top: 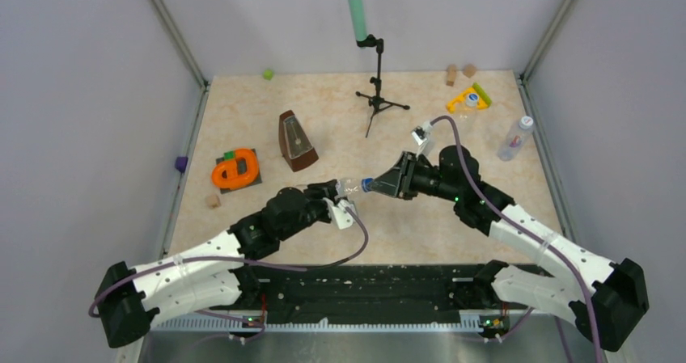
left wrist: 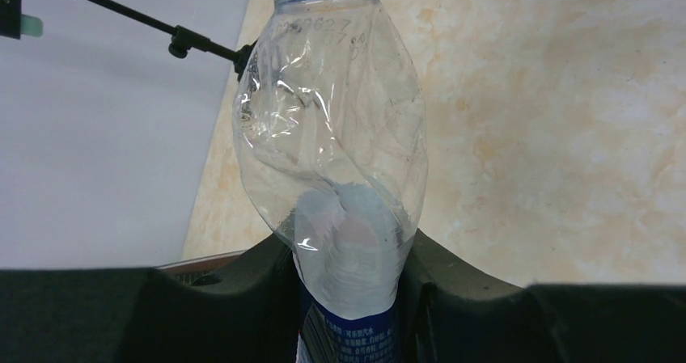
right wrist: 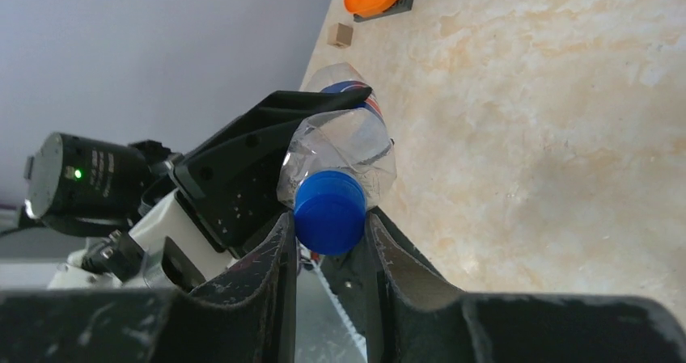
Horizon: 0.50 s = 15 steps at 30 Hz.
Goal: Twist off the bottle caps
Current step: Unscrew the bottle cap from the plastic bottle.
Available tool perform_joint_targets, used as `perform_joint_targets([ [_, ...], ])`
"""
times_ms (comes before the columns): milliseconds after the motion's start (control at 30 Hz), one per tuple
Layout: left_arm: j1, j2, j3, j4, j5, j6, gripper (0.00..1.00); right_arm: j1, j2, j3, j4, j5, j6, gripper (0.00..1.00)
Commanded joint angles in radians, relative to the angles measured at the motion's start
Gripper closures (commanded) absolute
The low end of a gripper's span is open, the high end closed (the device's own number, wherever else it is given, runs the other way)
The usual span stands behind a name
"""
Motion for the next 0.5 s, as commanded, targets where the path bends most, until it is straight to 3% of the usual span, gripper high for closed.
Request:
perform_joint_targets([
  [0,-0.004,-0.034,0.086,-0.032,0.103,-0.066,1.0,-0.007,-0.043,0.014,0.047,-0.016,-0.209,1.0],
  [133,0.027,-0.035,0.146,-0.146,0.266,-0.128,1.0,-0.005,-0.099,-0.048,0.163,-0.059,-0.325,1.0],
  [333,0.155,-0.008,0.235,-0.341,0.616,-0.174,1.0,-0.005,-0.122,-0.055,0.091,-0.061,-0.597,1.0],
  [467,0.181,0.054,0.318,-0.501,0.753,-0.123,1.0,0.01,-0.144,-0.078,0.103,-0.09,-0.731,1.0],
])
